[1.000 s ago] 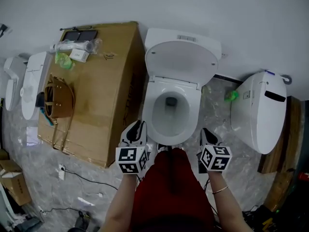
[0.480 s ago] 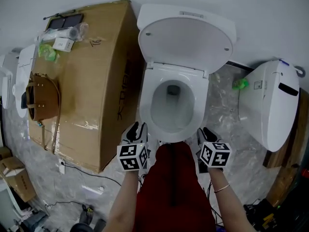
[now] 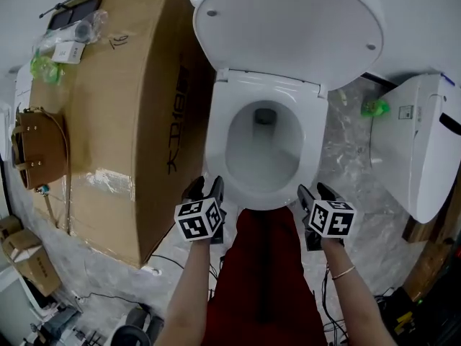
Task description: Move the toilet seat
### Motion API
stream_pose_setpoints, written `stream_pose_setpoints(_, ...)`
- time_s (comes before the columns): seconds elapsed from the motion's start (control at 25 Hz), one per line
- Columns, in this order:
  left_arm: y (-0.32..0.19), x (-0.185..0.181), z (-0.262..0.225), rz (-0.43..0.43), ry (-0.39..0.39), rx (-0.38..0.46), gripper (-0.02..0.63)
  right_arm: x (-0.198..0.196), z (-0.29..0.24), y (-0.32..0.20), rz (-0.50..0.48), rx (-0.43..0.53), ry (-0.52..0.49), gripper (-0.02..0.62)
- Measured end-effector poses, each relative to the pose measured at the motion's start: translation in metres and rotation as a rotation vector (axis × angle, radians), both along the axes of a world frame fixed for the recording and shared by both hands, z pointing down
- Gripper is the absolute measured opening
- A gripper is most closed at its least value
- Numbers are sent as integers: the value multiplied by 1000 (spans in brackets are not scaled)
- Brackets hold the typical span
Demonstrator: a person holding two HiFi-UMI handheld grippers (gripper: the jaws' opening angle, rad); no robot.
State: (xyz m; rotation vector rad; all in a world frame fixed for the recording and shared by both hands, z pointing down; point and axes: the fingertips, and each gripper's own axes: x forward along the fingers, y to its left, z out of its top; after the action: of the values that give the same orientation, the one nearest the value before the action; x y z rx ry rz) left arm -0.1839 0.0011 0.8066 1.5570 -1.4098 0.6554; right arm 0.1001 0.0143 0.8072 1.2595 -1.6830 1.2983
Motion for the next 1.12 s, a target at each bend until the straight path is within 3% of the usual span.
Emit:
stream_pose_setpoints(0.52, 8, 1, 65, -55, 84, -139, 236, -5, 73, 13, 140, -180, -73, 307)
stream_pose_setpoints(0.72, 5, 10, 67, -49, 124, -156, 236, -10, 78, 11, 167, -206, -90, 307)
stream_pose_setpoints(0.92, 2, 9, 61, -104, 138, -164, 236, -11, 74, 9, 198, -222, -102, 307)
stream_pose_setpoints(1.12, 5, 9, 40, -61, 121, -162, 235, -11, 52, 10, 204, -225, -141, 305)
